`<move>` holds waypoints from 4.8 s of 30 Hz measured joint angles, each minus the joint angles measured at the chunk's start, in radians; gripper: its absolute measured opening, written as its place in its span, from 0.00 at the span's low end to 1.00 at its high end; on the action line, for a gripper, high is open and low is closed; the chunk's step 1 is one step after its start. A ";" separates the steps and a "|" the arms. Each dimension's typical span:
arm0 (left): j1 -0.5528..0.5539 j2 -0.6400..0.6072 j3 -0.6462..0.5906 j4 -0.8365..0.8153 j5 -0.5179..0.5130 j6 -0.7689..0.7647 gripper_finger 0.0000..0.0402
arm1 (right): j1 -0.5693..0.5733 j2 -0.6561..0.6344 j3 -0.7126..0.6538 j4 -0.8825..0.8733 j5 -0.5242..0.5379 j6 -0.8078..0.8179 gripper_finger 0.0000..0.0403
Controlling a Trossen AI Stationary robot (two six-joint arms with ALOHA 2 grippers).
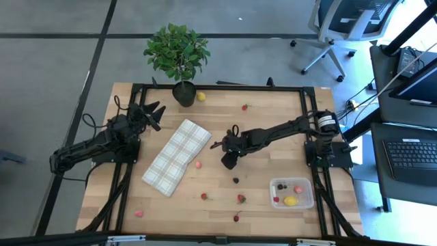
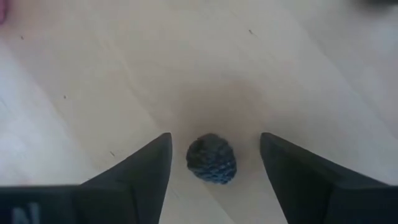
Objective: Pick and placing Produce into tupperware
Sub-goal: Put the top black raspberry into the transparent bin, then put the bottom right strawberry into the transparent bin
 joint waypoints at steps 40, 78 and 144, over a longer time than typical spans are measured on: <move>0.000 0.000 0.000 -0.002 0.000 0.008 0.56 | 0.006 -0.047 0.075 -0.280 -0.071 0.017 0.26; 0.000 0.000 0.000 -0.002 -0.012 0.026 0.56 | 0.548 -0.132 0.167 -0.971 -0.296 0.783 0.28; 0.000 0.000 0.000 -0.002 -0.026 0.033 0.56 | 0.568 0.003 0.199 -0.248 0.150 0.108 0.59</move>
